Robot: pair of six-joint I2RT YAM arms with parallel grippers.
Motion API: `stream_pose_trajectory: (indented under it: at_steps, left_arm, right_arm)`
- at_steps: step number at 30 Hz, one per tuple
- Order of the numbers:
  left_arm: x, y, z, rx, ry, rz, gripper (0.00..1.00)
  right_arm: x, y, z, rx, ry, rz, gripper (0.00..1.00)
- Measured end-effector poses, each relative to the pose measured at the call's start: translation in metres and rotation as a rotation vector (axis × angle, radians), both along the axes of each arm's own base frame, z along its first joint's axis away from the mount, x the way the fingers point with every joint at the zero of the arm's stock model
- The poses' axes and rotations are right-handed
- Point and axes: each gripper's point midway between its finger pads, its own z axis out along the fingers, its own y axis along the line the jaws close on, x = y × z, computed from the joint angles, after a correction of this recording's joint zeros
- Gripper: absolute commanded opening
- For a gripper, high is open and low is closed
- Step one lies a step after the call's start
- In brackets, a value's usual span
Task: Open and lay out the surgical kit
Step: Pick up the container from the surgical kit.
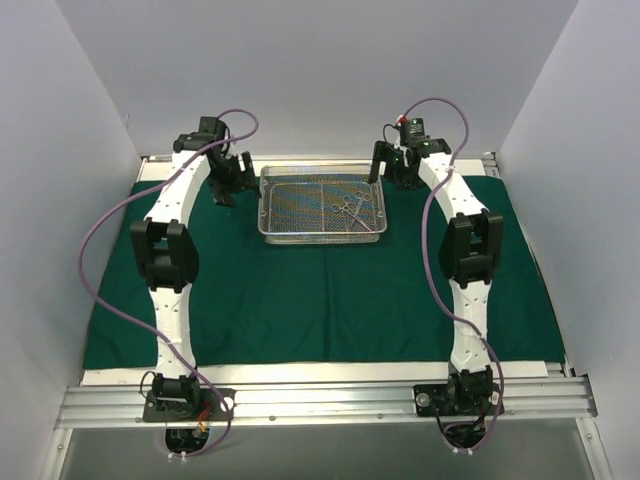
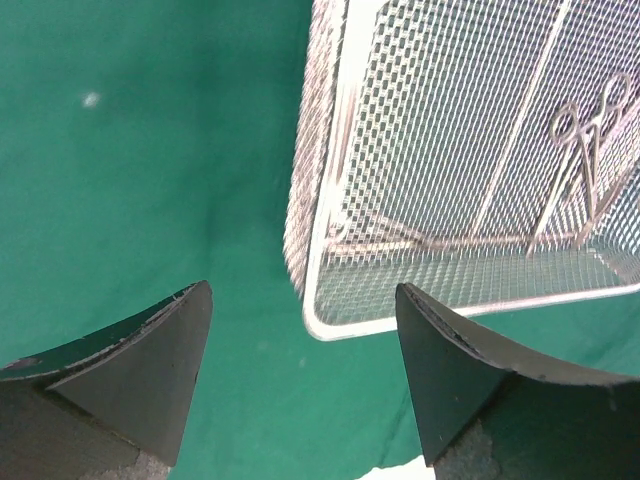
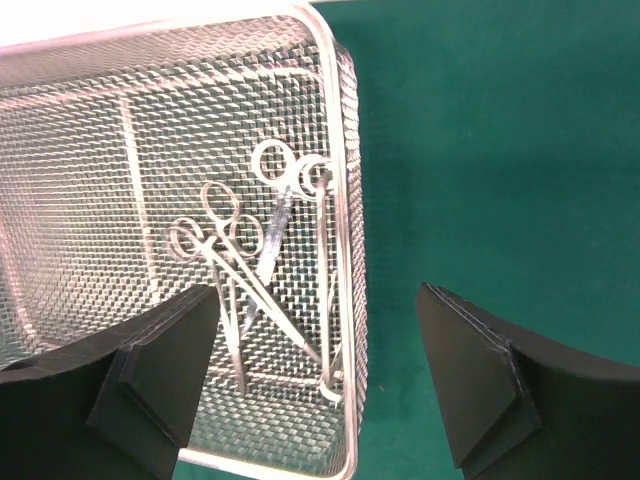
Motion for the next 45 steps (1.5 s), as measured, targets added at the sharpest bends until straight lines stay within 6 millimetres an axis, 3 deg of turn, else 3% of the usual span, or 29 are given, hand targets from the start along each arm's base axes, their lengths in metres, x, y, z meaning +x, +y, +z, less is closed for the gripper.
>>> stream_pose_trajectory:
  at_steps: [6, 12, 18, 20, 27, 30, 33, 35, 36, 37, 39, 42, 45]
  left_arm:
    - [0.017, -0.010, -0.022, 0.031, -0.001, -0.002, 0.83]
    - [0.015, -0.019, -0.042, 0.111, 0.021, -0.010, 0.81]
    - [0.013, -0.035, -0.046, 0.178, 0.010, -0.029, 0.79]
    - [0.017, -0.035, -0.047, 0.186, 0.000, -0.027, 0.78]
    - [0.030, -0.031, -0.062, 0.200, 0.004, -0.012, 0.70]
    - [0.032, -0.032, -0.072, 0.203, 0.016, -0.014, 0.61]
    - [0.035, -0.034, -0.078, 0.203, 0.021, -0.016, 0.39]
    - [0.038, -0.036, -0.081, 0.200, 0.018, -0.019, 0.23]
    - [0.039, -0.038, -0.081, 0.190, 0.017, -0.022, 0.19]
    - [0.039, -0.040, -0.081, 0.194, 0.013, -0.037, 0.15]
    - [0.036, -0.044, -0.081, 0.192, 0.012, -0.082, 0.03]
    - [0.035, -0.047, -0.079, 0.195, 0.009, -0.100, 0.02]
    - [0.035, -0.047, -0.079, 0.194, 0.010, -0.100, 0.02]
  right_arm:
    - [-0.001, 0.001, -0.037, -0.016, 0.076, 0.002, 0.77]
    - [0.001, 0.000, -0.044, -0.024, 0.084, 0.001, 0.71]
    - [0.005, 0.004, -0.050, -0.026, 0.087, 0.007, 0.63]
    - [0.004, 0.007, -0.053, -0.027, 0.093, 0.012, 0.58]
    - [0.001, 0.017, -0.070, -0.039, 0.121, 0.027, 0.55]
    - [-0.001, 0.019, -0.080, -0.045, 0.138, 0.030, 0.47]
    - [-0.001, 0.018, -0.086, -0.049, 0.148, 0.028, 0.42]
    - [0.000, 0.018, -0.087, -0.053, 0.148, 0.029, 0.29]
    - [0.001, 0.017, -0.087, -0.056, 0.146, 0.025, 0.26]
    - [0.002, 0.016, -0.087, -0.060, 0.145, 0.021, 0.17]
    - [0.004, 0.014, -0.086, -0.079, 0.132, 0.031, 0.10]
    - [0.005, 0.008, -0.087, -0.119, 0.128, 0.031, 0.02]
    - [0.005, 0.008, -0.086, -0.117, 0.129, 0.028, 0.00]
